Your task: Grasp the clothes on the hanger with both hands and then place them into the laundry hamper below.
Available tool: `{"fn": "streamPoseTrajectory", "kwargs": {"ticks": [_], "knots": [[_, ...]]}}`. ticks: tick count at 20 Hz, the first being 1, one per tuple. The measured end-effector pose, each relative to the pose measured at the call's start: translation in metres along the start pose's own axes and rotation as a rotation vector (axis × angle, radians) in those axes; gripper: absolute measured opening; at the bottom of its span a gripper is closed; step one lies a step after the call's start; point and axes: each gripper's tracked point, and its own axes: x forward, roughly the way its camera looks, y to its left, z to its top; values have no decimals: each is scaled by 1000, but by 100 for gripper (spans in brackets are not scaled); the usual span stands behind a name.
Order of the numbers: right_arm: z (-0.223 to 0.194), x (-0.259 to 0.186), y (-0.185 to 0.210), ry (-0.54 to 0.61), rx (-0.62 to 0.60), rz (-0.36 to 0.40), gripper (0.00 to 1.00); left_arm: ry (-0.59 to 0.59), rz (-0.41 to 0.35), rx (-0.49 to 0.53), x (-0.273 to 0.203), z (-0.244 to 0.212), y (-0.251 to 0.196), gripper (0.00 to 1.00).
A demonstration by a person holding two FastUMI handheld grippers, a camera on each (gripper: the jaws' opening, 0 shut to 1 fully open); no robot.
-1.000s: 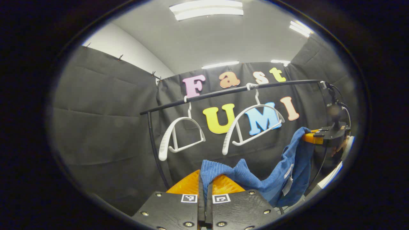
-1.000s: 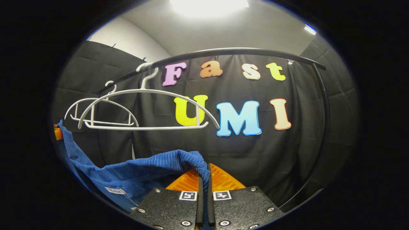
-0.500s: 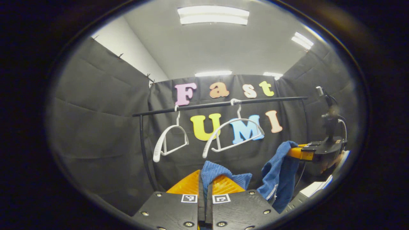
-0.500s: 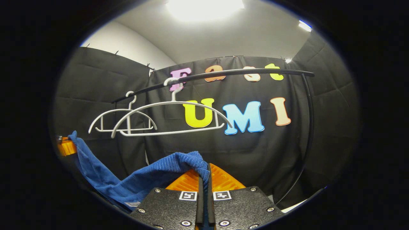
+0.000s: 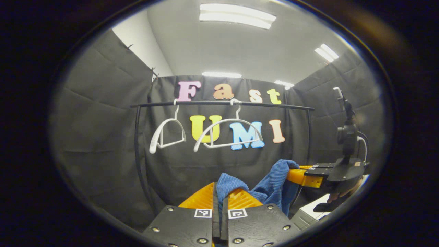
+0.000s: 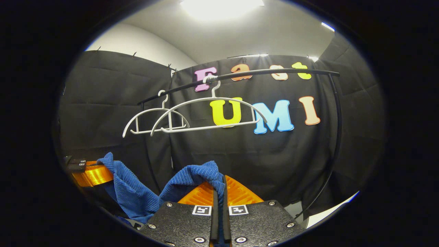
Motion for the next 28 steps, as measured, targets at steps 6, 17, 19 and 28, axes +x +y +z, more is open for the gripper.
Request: {"fn": "streamPoseTrajectory", "kwargs": {"ticks": [6,17,19,28], "knots": [[-76,-5,12,128,33,24,4,113,28,-41,2,-69,7,2],[-179,-12,13,343,-3,27,5,326,69,-48,-29,-190,15,2],[-191,-13,8,376,-13,26,4,365,74,-47,-24,-209,15,2],[-253,-38,6,515,-57,27,4,569,89,-39,-63,-309,15,2]]}}
